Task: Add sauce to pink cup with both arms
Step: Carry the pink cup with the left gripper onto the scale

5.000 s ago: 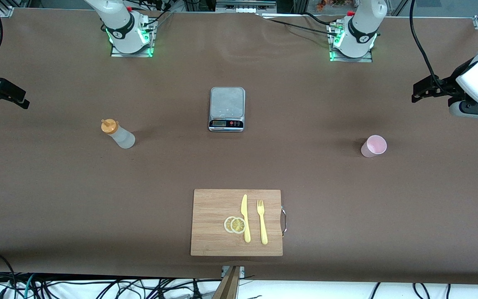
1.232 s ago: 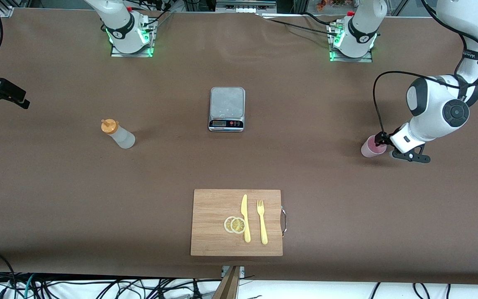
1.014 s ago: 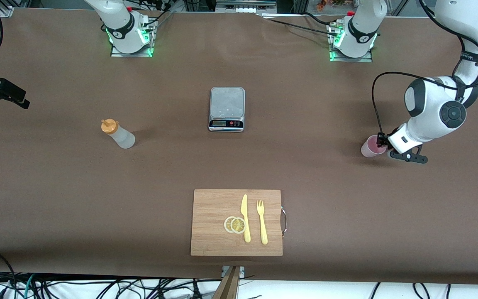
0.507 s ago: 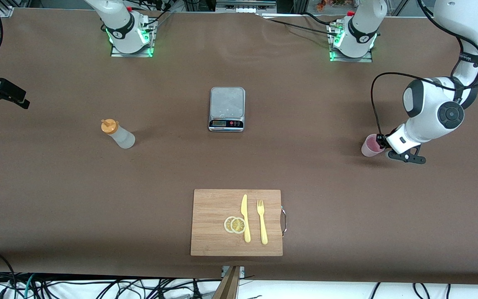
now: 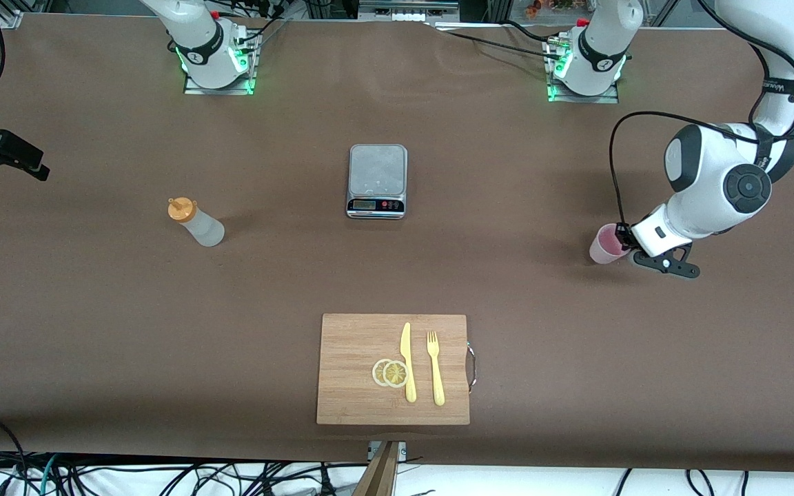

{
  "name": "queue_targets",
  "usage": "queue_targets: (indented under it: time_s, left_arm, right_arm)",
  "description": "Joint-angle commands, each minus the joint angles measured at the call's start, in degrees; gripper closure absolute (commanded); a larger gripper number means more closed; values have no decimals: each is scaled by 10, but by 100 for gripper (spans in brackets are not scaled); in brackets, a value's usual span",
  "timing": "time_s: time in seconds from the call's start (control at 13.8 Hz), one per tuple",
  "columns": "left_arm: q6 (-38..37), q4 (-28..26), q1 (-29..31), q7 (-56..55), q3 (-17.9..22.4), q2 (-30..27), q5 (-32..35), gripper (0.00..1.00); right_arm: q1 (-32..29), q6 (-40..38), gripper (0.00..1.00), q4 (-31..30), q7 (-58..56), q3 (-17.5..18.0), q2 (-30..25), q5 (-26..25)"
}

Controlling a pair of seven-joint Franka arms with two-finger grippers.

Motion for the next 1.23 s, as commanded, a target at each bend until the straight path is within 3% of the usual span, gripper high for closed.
queue_targets:
  time_s: [0.0,0.36,0.51,0.72,1.16]
  left_arm:
    - [-31,26,-45,-8,3,-6,-41,100]
    - [-33,35,-160,-142,2,-7,-57,100]
    - [-32,41,-207,-203,-15,-4,-60,100]
    - [-31,73,-273,-279,-30,18,-97,100]
    - [-26,127,-394,-370,-30,64,-109,100]
  right_arm:
    - [-1,-2,0,-2,-10,-1,-5,8]
    - [-2,-2,0,-2,-10,-1,-5,8]
    - [-1,-2,0,-3,-10,-1,-6,8]
    - [-2,-2,0,-3,-10,-1,-5,8]
    - [-2,-3,0,-3,-10,-1,-5,8]
